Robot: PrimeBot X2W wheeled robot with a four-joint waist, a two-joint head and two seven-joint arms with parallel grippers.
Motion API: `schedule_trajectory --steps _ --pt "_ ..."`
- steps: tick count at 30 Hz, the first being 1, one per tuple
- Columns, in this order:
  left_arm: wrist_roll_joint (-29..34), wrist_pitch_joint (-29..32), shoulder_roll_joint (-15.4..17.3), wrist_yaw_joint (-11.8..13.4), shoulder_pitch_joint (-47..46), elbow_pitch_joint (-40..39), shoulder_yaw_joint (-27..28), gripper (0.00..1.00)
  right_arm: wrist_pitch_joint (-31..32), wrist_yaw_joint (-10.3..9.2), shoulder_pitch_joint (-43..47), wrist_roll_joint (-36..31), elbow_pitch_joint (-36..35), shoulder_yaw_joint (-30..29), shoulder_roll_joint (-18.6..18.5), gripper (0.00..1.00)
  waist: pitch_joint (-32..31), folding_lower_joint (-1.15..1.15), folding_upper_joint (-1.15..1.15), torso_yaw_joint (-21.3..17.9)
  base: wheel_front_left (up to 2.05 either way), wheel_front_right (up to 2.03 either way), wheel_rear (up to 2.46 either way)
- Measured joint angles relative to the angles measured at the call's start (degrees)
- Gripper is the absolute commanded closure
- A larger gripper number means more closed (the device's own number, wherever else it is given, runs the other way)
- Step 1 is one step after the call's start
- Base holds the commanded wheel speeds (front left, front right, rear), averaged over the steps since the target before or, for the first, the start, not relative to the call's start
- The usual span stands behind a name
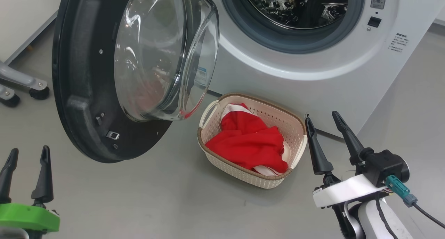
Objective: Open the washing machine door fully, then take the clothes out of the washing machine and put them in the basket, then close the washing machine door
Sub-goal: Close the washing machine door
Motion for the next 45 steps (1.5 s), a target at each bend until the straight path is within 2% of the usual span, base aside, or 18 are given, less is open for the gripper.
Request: schedule_trajectory --steps 21,23,35,38,45 --pt "0.5 -1.8 0.6 0.0 -0.2 2.2 -1.2 0.00 0.0 0.01 0.0 -0.1 -0.2 -0.4 0.4 0.00 0.3 0.00 0.00 0.0 0.00 0.00 0.00" --pt "0.5 -1.8 0.7 0.0 -0.2 2.3 -1.9 1.00 0.0 0.01 0.0 -0.1 -0.2 -0.5 0.4 0.00 0.4 0.00 0.00 0.0 0.00 0.00 0.00" --pt "-0.1 -2.3 2.5 0.0 -1.8 1.8 -2.4 1.00 0.0 0.01 0.0 -0.2 -0.2 -0.5 0.5 0.00 0.6 0.00 0.00 -0.1 0.00 0.00 0.00" --pt "-4.9 -1.9 2.1 0.0 -3.3 1.7 -1.3 1.00 0.0 0.01 0.0 -0.2 -0.2 -0.5 0.5 0.00 0.7 0.00 0.00 -0.1 0.00 0.00 0.00" --pt "-18.3 3.6 -0.2 0.0 -7.9 2.5 2.7 1.00 0.0 0.02 0.0 -0.3 -0.2 -0.4 0.5 0.00 1.0 0.00 0.00 -0.2 0.00 0.00 0.00"
